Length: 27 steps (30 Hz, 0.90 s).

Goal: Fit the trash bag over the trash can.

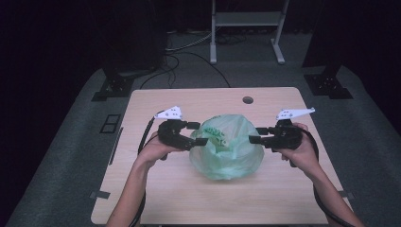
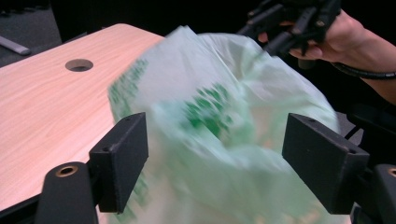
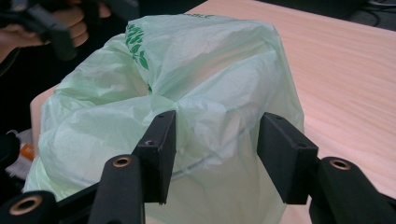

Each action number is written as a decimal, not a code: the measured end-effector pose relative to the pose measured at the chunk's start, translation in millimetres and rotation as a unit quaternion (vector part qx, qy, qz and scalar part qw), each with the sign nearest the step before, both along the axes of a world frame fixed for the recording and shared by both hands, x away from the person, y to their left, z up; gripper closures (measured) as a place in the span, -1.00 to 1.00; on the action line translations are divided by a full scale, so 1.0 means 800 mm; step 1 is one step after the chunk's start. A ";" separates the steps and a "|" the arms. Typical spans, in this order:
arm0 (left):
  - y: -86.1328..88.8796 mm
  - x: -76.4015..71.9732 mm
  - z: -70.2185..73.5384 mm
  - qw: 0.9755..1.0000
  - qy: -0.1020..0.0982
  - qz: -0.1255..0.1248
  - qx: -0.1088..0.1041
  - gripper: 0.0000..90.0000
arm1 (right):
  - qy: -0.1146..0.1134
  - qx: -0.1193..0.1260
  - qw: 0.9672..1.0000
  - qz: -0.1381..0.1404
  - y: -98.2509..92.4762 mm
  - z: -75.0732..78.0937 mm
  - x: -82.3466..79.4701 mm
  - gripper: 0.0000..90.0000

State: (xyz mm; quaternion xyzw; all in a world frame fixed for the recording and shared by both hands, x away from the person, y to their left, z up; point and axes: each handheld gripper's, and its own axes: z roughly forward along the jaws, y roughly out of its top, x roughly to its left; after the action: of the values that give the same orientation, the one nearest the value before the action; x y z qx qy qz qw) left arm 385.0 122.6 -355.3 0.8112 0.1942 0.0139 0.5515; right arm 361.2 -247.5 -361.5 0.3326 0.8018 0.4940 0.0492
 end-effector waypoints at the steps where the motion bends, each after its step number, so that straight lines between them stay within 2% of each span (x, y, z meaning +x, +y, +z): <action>1: -0.001 0.001 0.000 1.000 0.002 0.002 0.002 -0.48 | 0.000 -0.001 1.000 0.006 0.001 0.000 -0.002 0.05; 3: -0.003 0.002 0.001 1.000 0.005 0.010 0.013 -0.44 | 0.001 -0.005 1.000 0.014 0.003 0.001 -0.005 0.04; 5: -0.006 0.003 0.000 1.000 0.006 0.014 0.025 -0.32 | -0.005 -0.003 1.000 0.018 0.001 0.001 -0.006 -0.04; 10: -0.012 0.009 0.000 0.999 0.010 0.023 0.041 -0.01 | -0.018 0.028 0.999 0.013 -0.013 0.004 -0.008 -0.09; 13: -0.015 0.013 0.001 0.999 0.012 0.031 0.037 0.22 | -0.026 0.040 0.999 0.006 -0.023 0.008 -0.009 -0.10; 17: -0.018 0.016 0.003 0.998 0.004 0.044 0.039 0.48 | -0.030 0.050 0.998 -0.003 -0.035 0.007 -0.010 -0.10; 23: -0.017 0.020 0.003 0.997 -0.008 0.070 0.023 0.85 | -0.017 0.054 0.998 -0.014 -0.049 -0.007 -0.008 -0.05; 25: -0.019 0.019 0.004 0.996 -0.021 0.080 0.020 0.98 | -0.014 0.057 0.998 -0.015 -0.052 -0.012 -0.007 -0.03; 27: -0.019 0.020 0.004 0.996 -0.023 0.087 0.012 0.99 | -0.011 0.057 0.998 -0.014 -0.053 -0.015 -0.007 -0.02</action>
State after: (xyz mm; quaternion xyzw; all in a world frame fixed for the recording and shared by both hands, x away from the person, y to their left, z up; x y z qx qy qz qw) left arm 401.2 107.4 -352.1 0.7971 0.2505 0.0829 0.5431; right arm 355.4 -290.3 -373.7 0.3410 0.7670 0.5415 0.0462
